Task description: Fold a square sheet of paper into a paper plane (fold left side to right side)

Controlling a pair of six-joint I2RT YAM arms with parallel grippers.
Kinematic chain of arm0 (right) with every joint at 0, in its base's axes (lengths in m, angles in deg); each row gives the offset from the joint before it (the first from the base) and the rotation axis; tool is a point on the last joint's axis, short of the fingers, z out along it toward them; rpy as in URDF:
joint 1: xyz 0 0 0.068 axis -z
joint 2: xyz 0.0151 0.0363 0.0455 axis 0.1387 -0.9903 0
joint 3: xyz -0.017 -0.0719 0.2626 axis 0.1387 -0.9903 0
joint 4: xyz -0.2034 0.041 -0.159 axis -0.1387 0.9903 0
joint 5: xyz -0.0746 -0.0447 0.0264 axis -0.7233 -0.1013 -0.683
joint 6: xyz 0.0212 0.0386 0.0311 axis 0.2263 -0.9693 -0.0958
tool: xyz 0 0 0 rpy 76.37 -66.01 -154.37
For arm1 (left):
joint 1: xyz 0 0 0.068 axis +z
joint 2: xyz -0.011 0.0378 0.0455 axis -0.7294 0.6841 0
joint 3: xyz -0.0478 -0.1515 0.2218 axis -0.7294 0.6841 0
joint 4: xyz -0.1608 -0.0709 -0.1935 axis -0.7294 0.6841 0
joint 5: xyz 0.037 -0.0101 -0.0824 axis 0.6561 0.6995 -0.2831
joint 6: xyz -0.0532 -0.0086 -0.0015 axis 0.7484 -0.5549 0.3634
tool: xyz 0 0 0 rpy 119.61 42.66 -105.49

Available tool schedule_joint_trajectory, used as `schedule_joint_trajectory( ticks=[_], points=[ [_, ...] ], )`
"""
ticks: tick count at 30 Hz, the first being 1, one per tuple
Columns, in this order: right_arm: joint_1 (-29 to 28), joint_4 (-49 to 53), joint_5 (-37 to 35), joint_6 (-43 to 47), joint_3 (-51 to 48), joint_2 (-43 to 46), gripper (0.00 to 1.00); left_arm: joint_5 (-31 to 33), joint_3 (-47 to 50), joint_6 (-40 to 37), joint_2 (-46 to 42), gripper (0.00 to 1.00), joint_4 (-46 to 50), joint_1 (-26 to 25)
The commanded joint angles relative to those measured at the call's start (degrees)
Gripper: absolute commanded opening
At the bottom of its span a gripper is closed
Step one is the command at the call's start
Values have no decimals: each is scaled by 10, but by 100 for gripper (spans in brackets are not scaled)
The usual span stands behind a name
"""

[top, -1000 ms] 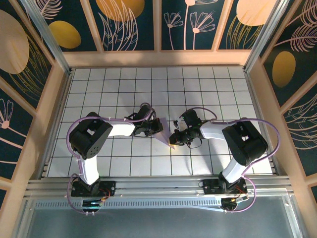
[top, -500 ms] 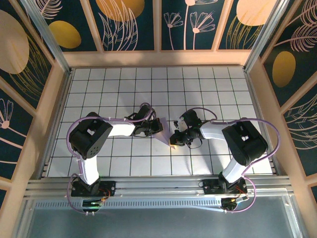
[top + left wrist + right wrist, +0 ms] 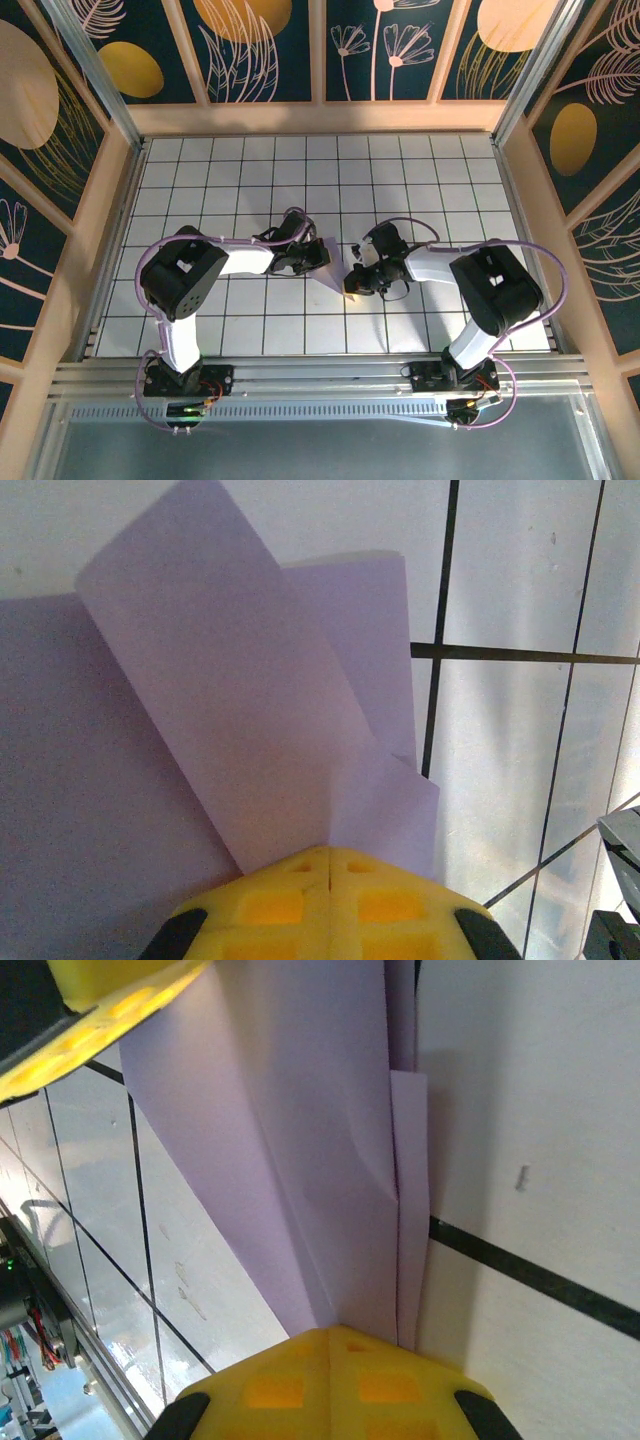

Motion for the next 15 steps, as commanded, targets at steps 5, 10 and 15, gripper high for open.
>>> schedule_joint_trajectory(
  ticks=[5, 10, 15],
  points=[
    [-4, 100, -30, 9, -33, 10, 0, 26, -1, -1, 26, 2, 50, 1],
    [-4, 108, -30, 9, -38, 14, 0, 26, -4, -1, 28, 2, 53, 1],
    [-4, 117, -32, 9, -43, 23, 0, 26, -4, -1, 30, 2, 53, 1]
  ],
)
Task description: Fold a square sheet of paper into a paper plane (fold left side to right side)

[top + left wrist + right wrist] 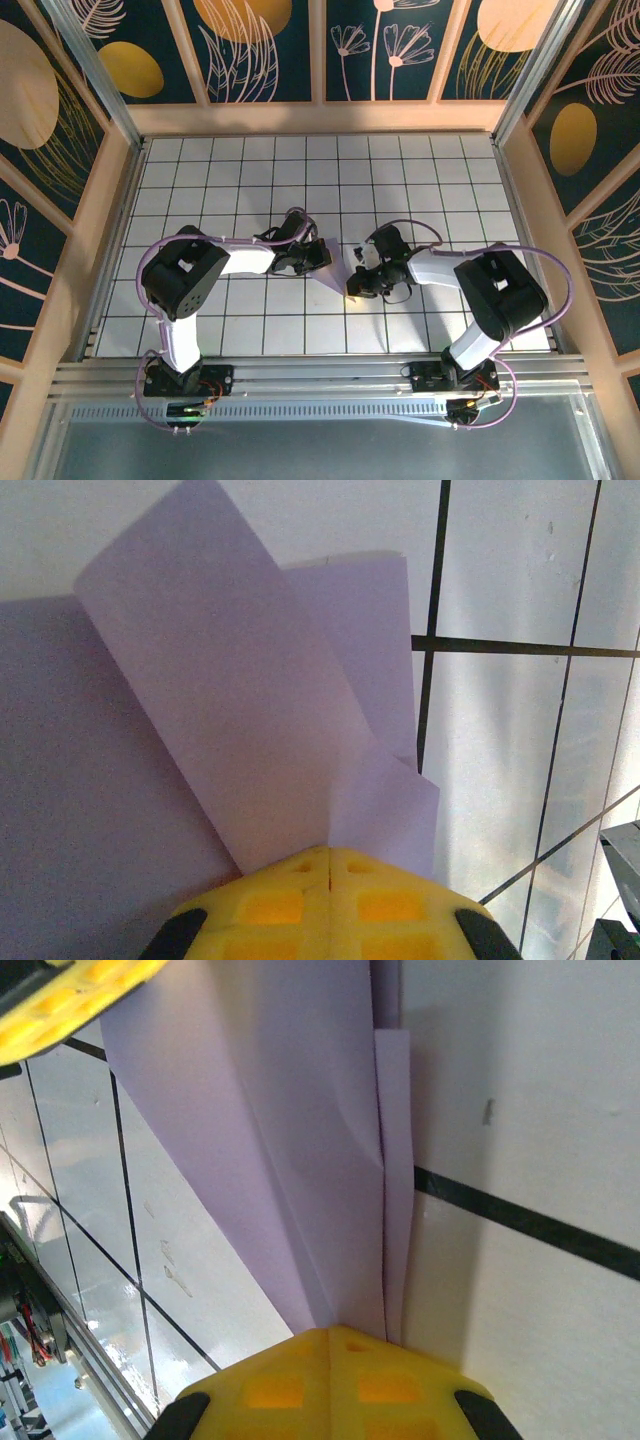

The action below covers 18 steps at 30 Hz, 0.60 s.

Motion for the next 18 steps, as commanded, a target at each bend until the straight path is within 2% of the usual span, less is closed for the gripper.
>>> schedule_joint_trajectory(
  ticks=[1, 18],
  points=[
    [-4, 105, -23, 9, -29, 3, 0, 31, 0, -1, 27, 2, 51, 4],
    [-4, 131, -25, 4, -46, 37, 0, 31, 1, -1, 27, 2, 52, 4]
  ],
)
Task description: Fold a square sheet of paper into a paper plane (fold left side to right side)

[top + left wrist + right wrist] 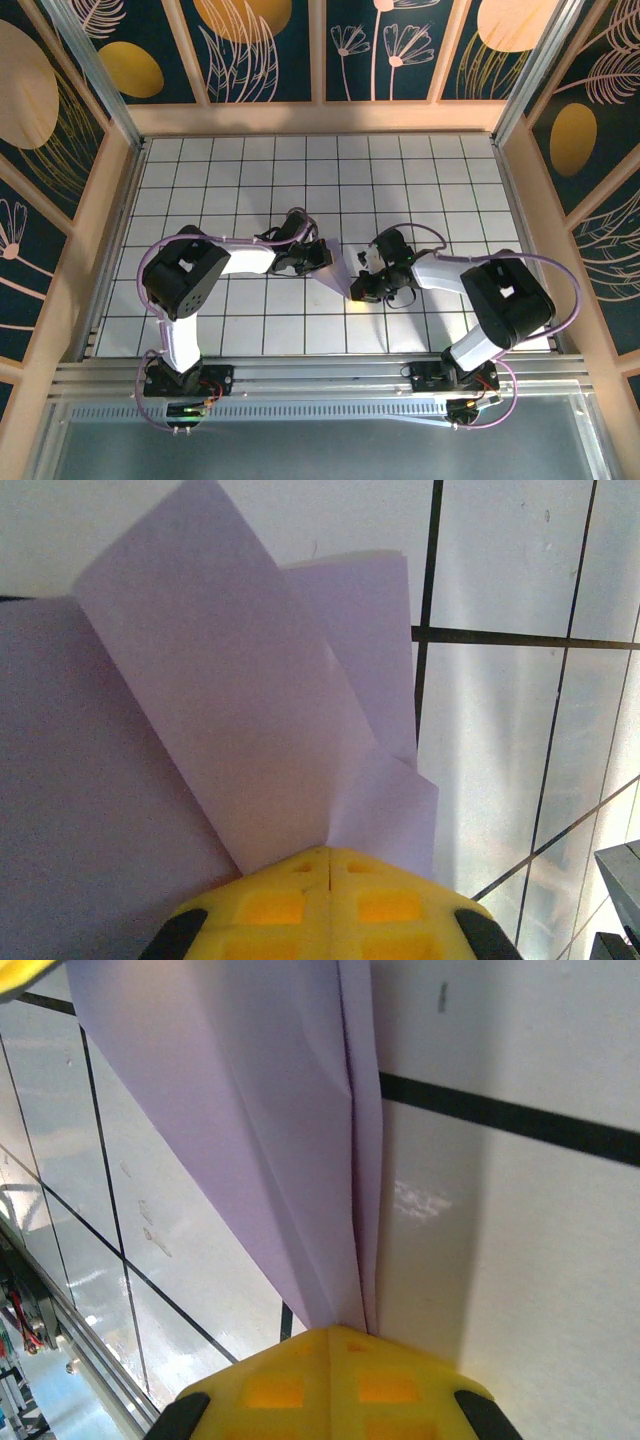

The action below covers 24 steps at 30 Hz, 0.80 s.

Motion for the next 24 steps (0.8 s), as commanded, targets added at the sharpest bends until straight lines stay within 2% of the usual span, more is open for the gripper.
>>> schedule_joint_trajectory(
  ticks=[1, 9, 13, 16, 20, 24],
  points=[
    [-4, 108, -19, 5, -25, 10, 0, 39, 3, -2, 24, 2, 51, 5],
    [3, 155, 6, 21, 35, 78, 0, 35, 3, -4, 23, 1, 49, 4],
    [30, 119, 47, 13, 60, 93, 0, 34, 3, -4, 21, 1, 46, 4],
    [29, 53, 65, -12, 64, 66, 0, 34, 4, -5, 20, 1, 46, 4],
    [26, -34, 50, -44, 64, 19, 0, 33, 5, -4, 20, 1, 44, 4],
    [25, -61, 40, -49, 72, -22, 0, 33, 5, -4, 18, 1, 43, 4]
  ],
)
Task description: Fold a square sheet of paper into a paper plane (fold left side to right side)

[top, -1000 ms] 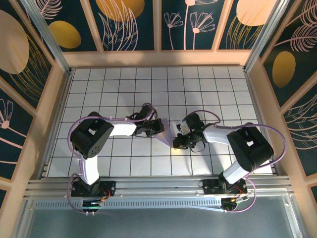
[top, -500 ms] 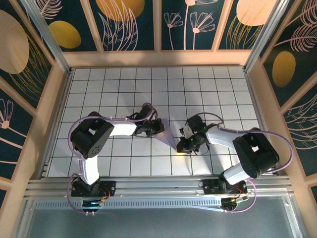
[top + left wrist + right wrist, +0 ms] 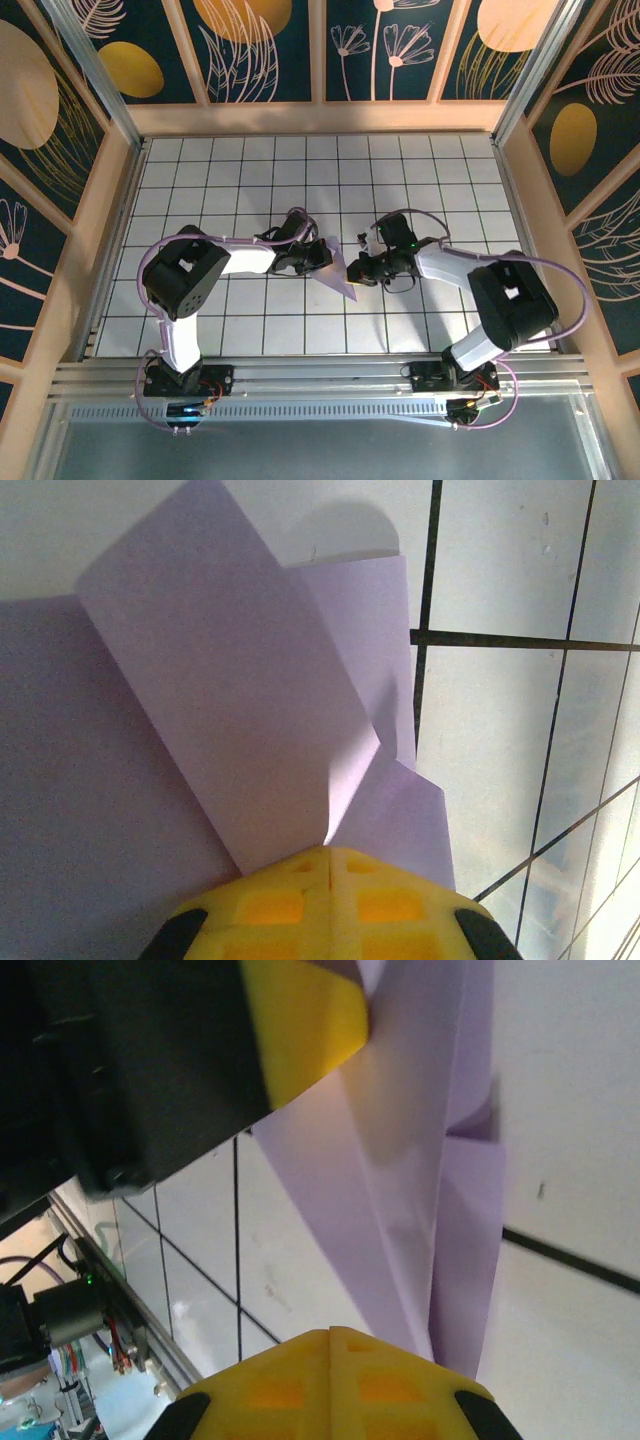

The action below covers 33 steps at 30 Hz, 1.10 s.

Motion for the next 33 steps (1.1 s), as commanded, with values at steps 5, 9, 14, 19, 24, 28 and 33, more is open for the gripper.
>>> schedule_joint_trajectory(
  ticks=[5, 9, 14, 19, 24, 28, 33],
  points=[
    [-1, -46, -24, -10, 15, -57, 0, 33, 7, -4, 16, 1, 42, 5],
    [-1, -36, -43, -8, 13, -75, 0, 34, 14, -4, 7, 1, 29, 4],
    [-2, 5, -74, 7, 13, -97, 0, 36, 34, -4, -28, 4, -29, 4],
    [-1, 17, -87, 7, 2, -98, 0, 26, 54, -12, -60, 4, -77, 3],
    [-1, 8, -92, -5, -7, -92, 0, -22, 82, 17, -60, 1, -144, -9],
    [-1, 8, -97, -8, -5, -92, 0, -41, 75, 24, -36, 0, -150, -19],
    [-2, 20, -112, -6, -2, -92, 0, -38, 60, 21, -20, 0, -124, -19]
  ],
)
